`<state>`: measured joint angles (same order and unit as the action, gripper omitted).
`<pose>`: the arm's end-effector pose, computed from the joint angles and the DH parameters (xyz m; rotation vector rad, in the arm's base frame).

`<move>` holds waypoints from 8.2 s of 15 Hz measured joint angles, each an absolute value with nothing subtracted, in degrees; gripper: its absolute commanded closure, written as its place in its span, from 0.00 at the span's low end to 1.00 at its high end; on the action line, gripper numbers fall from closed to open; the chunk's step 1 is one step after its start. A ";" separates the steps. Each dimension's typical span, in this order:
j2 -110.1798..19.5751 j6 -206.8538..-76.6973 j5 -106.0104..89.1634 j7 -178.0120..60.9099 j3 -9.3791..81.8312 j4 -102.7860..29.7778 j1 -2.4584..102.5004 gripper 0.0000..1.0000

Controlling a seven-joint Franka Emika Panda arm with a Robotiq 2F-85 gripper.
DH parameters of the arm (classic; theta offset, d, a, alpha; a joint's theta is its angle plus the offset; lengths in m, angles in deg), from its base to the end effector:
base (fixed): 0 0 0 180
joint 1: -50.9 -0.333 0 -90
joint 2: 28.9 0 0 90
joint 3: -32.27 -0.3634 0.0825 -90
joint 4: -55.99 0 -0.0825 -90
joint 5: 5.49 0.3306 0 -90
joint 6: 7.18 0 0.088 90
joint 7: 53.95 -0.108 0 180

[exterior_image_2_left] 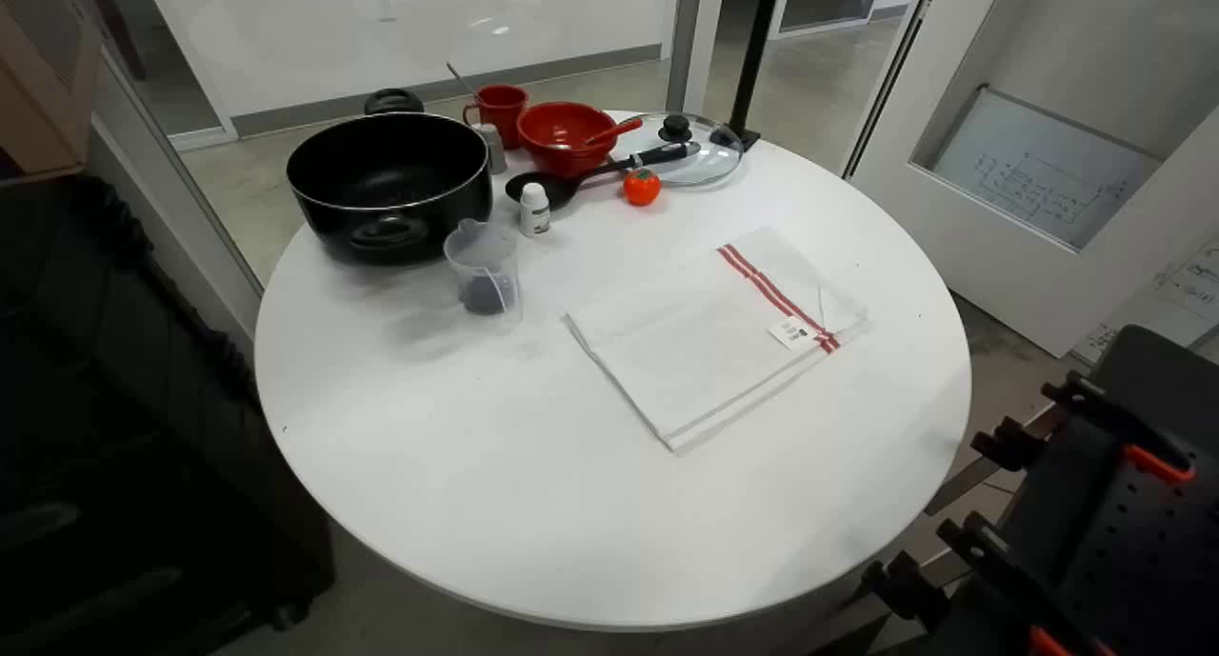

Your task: Fold the towel

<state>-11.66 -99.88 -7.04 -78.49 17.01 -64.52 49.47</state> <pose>0.3616 0.1213 0.5823 2.9595 -0.2256 -0.2179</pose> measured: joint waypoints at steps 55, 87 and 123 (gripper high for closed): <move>-64.02 -103.03 -8.35 -12.96 37.12 -49.77 69.03 0.00; -75.29 -136.63 19.65 5.63 29.01 -45.99 80.61 0.00; -78.37 -142.91 19.95 1.17 29.69 -52.25 83.34 0.00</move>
<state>-78.37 -142.91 19.95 1.17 29.69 -52.25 83.34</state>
